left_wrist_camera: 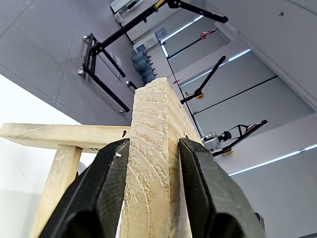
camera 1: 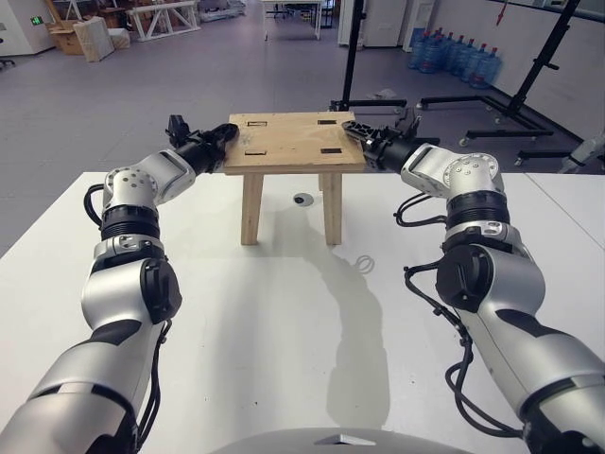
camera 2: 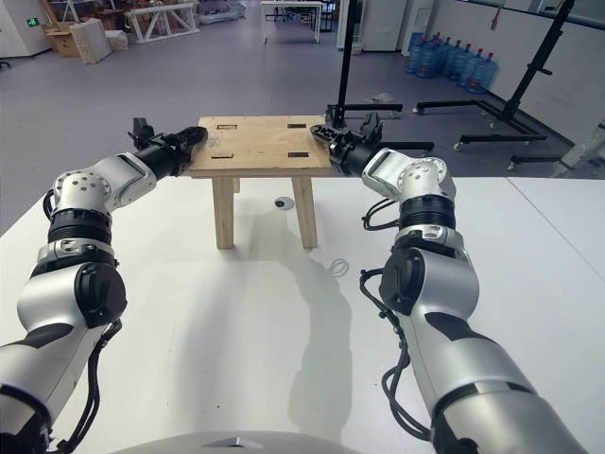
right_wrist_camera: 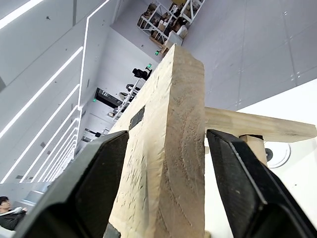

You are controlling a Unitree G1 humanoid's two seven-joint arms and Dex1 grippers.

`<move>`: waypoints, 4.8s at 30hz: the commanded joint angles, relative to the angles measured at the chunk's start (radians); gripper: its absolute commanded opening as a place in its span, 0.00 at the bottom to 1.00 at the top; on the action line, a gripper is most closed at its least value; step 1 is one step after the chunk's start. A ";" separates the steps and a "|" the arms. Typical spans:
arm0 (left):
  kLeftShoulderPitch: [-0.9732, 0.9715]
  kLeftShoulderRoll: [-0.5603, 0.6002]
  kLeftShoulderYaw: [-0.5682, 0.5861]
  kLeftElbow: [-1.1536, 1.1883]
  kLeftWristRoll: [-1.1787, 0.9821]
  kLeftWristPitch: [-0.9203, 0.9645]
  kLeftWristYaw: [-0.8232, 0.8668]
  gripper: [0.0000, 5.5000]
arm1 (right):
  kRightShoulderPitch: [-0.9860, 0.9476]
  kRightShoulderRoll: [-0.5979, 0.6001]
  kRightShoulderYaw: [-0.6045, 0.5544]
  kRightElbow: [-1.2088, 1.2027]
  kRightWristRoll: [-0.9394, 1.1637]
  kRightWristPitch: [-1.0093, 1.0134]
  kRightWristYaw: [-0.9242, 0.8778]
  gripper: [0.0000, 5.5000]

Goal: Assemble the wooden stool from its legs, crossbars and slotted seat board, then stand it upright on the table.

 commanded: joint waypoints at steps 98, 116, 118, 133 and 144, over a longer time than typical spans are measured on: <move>0.202 0.302 0.039 -0.260 0.465 -0.361 -0.169 0.94 | 0.152 -0.256 -0.028 -0.179 -0.149 -0.281 0.014 0.53; 0.984 -0.196 -0.210 -0.954 0.762 -0.700 0.101 0.94 | 1.076 0.253 0.426 -1.211 -0.657 -0.697 -0.427 0.53; 0.981 -0.199 -0.209 -0.951 0.763 -0.701 0.099 0.94 | 1.073 0.257 0.423 -1.200 -0.648 -0.701 -0.423 0.53; 0.962 -0.223 -0.208 -0.931 0.775 -0.722 0.103 0.94 | 1.049 0.252 0.408 -1.155 -0.631 -0.742 -0.367 0.53; 0.946 -0.232 -0.196 -0.902 0.775 -0.746 0.108 0.94 | 1.030 0.240 0.390 -1.122 -0.631 -0.772 -0.345 0.53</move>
